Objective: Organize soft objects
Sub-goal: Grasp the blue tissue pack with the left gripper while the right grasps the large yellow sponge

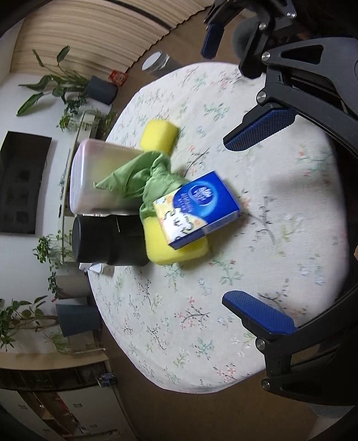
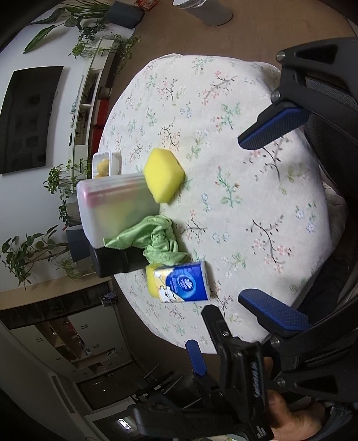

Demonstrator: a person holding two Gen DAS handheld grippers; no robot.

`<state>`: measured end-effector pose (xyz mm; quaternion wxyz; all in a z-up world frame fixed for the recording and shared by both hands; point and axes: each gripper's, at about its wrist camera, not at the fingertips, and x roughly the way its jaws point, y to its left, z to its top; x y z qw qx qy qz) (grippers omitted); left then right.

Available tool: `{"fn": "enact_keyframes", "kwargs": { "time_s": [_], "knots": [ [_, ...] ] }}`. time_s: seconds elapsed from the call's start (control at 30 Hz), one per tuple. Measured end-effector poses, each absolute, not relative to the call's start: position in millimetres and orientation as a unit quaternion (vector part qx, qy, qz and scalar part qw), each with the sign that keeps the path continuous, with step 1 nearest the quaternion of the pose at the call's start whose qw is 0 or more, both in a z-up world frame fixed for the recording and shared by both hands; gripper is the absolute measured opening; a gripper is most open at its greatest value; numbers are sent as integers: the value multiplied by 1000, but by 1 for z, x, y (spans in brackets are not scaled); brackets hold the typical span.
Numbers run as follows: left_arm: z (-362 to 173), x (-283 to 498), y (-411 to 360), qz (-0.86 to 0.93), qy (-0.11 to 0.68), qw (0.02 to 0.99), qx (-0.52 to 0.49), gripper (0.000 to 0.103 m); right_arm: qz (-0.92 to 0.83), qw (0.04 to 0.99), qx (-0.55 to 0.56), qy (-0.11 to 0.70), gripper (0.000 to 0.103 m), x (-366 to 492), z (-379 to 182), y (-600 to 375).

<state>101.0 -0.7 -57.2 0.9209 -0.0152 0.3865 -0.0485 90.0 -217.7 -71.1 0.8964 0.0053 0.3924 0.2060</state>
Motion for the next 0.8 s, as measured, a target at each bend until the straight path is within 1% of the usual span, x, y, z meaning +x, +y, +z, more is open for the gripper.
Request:
{"fn": "enact_keyframes", "kwargs": {
  "time_s": [0.13, 0.33, 0.47, 0.6, 0.7, 0.77, 0.8],
  "knots": [
    [-58, 118, -5, -50, 386, 921, -34, 103, 199, 896, -7, 397, 103, 117, -69, -224],
    [-73, 142, -7, -59, 425, 900, -78, 103, 212, 882, -40, 418, 103, 162, -72, -218],
    [-80, 148, -4, -47, 434, 896, -83, 103, 214, 883, -76, 410, 103, 181, -67, -213],
    [-90, 155, 0, -28, 451, 887, -91, 101, 223, 872, -98, 424, 103, 203, -74, -210],
    [-90, 156, 1, -16, 446, 891, -85, 101, 232, 862, -105, 438, 103, 218, -84, -207],
    [-89, 156, 2, -16, 435, 896, -83, 95, 237, 857, -105, 446, 103, 229, -90, -205],
    [-89, 157, 1, -20, 435, 897, -79, 86, 234, 856, -107, 449, 103, 234, -93, -204]
  ]
}}
